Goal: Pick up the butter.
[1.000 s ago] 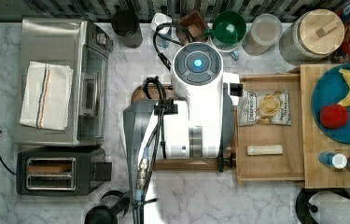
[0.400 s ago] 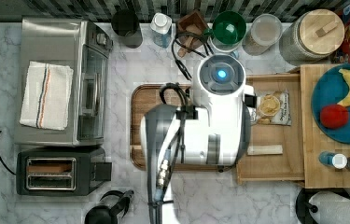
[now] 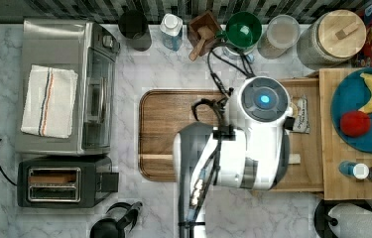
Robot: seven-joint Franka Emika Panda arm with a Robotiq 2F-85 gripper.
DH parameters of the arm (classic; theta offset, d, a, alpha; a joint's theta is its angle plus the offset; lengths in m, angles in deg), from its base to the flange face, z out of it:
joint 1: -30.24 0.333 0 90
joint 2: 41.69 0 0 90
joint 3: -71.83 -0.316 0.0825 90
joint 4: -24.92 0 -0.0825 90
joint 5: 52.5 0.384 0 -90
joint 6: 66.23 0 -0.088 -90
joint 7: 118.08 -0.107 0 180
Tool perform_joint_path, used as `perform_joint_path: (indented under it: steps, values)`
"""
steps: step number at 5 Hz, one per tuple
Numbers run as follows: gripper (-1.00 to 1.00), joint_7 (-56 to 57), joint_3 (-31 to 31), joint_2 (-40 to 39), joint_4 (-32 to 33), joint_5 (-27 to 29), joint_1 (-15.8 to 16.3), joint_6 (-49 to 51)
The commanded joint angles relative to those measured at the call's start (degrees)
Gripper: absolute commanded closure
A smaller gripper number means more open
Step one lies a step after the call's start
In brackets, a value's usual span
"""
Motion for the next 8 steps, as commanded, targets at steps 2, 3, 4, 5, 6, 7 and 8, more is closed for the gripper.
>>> perform_joint_path:
  steps: [2, 3, 4, 5, 6, 7, 8]
  values:
    - [0.69, -4.33, 2.19, 3.78, 7.05, -4.69, -6.67, -8.05]
    - [-1.00, -5.35, 3.46, 1.94, 6.39, -4.71, -8.09, -8.00]
    - [-1.00, -6.94, 4.24, 1.15, 8.08, -4.69, -9.84, -11.07]
    - [-1.00, -4.97, 5.67, 0.19, 9.61, -4.24, -12.07, -15.12]
    - [-1.00, -5.13, 7.73, -0.85, 11.07, -3.39, -12.64, -17.70]
    - [-1.00, -5.82, 8.72, -2.06, 12.22, -2.49, -13.42, -18.67]
    - [-1.00, -10.16, 7.66, -2.46, 16.02, -3.74, -13.92, -23.17]
